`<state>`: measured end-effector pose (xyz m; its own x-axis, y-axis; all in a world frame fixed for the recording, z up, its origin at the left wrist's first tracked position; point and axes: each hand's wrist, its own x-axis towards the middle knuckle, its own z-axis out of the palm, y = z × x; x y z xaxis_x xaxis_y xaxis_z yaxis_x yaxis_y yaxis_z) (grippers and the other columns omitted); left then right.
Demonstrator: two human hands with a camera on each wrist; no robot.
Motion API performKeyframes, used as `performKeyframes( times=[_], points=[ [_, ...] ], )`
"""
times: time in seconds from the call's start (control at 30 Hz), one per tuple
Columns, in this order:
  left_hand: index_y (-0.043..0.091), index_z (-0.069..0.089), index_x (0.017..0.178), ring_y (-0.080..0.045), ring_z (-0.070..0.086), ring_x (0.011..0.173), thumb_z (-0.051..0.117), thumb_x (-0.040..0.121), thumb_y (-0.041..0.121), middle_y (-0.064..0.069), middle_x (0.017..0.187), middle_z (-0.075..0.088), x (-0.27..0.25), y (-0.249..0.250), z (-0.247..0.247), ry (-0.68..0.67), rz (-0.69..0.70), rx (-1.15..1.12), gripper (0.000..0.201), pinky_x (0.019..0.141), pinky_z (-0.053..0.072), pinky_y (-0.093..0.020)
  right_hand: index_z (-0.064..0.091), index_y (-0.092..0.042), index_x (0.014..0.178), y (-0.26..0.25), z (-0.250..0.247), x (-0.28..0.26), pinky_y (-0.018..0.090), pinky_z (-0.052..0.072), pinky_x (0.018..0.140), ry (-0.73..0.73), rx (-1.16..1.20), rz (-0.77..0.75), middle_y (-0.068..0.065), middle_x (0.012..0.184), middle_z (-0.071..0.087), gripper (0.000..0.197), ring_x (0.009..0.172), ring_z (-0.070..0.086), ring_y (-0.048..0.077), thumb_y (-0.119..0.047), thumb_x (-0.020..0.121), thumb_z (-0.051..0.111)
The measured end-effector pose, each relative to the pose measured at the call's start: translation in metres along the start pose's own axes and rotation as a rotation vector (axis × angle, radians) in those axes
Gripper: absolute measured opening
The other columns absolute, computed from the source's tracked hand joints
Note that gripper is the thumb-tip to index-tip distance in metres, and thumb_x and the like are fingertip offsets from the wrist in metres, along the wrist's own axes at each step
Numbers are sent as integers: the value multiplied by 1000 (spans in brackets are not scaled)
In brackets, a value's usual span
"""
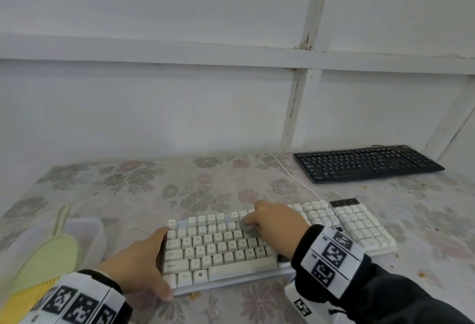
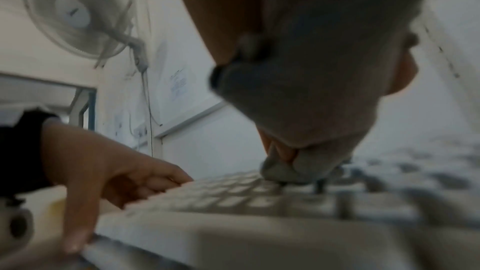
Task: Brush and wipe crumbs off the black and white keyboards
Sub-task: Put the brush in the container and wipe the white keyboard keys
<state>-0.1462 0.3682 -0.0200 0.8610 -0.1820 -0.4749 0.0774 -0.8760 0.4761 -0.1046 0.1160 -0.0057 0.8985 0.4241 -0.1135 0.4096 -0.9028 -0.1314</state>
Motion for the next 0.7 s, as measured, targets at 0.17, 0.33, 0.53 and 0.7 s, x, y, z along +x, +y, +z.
performKeyframes(
  times=[0.17,0.33,0.53,0.7],
  points=[
    [29,14,141,-3,53,106,80,55,32,18,119,52,0,0,-1,-4,1,-11,108,94,45,-22,50,-32,68,48,-9,-17,23,49,76,-25,-5,235,-11,90,44,29,75,54,11,-18,94,47],
    [28,12,142,-3,53,105,80,54,34,18,119,53,0,0,0,2,-5,3,112,92,46,-21,38,-17,57,35,-17,-4,19,47,64,-30,9,267,-3,78,48,37,60,47,13,-13,92,48],
    [28,10,143,-2,53,103,80,57,33,19,115,52,0,1,0,11,-15,22,111,85,44,-16,34,-22,57,12,0,-6,20,37,57,-23,-6,99,-6,75,30,38,66,44,18,-1,86,45],
    [30,10,143,-2,53,106,80,51,36,19,119,53,2,-4,0,-8,-6,-15,116,96,45,-24,36,-23,60,49,-1,-24,19,47,66,37,-32,242,-6,85,41,37,72,54,11,-15,93,52]
  ],
)
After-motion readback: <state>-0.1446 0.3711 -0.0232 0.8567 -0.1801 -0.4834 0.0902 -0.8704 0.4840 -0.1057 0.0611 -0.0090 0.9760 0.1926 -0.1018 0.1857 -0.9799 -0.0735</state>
